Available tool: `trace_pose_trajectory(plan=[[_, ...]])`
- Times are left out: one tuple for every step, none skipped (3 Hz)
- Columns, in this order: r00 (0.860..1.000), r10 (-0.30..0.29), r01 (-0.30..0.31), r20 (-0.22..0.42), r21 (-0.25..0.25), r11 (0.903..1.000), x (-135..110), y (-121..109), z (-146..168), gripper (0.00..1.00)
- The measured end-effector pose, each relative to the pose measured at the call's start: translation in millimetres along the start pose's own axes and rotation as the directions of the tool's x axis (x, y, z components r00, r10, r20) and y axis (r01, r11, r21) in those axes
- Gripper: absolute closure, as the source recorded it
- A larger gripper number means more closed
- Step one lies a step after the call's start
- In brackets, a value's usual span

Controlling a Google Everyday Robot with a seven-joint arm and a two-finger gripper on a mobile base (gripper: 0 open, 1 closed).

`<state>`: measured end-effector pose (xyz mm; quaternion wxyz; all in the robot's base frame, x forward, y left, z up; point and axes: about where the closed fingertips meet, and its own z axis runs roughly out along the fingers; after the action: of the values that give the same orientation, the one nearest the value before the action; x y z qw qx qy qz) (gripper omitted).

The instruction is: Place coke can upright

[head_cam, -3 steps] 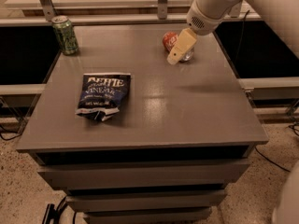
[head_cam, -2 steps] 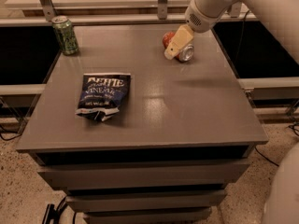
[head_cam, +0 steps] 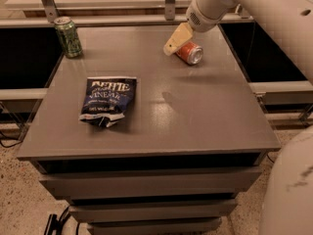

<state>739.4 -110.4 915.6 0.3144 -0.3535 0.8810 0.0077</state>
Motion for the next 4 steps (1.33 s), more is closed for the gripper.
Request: trace_pose_trajectory(plan=[[0.999, 0.036, -0.037, 0.007, 0.011, 0.9993, -4, -3, 15, 0.00], [0.998, 0.058, -0.058, -0.001, 0.026, 0.9980, -6, -9, 26, 0.00], [0.998, 0.058, -0.057, -0.027, 0.036, 0.9977, -8, -16, 36, 0.00], [0.995, 0.074, -0.071, -0.068, 0.055, 0.9960, -6, -33, 39, 0.00]])
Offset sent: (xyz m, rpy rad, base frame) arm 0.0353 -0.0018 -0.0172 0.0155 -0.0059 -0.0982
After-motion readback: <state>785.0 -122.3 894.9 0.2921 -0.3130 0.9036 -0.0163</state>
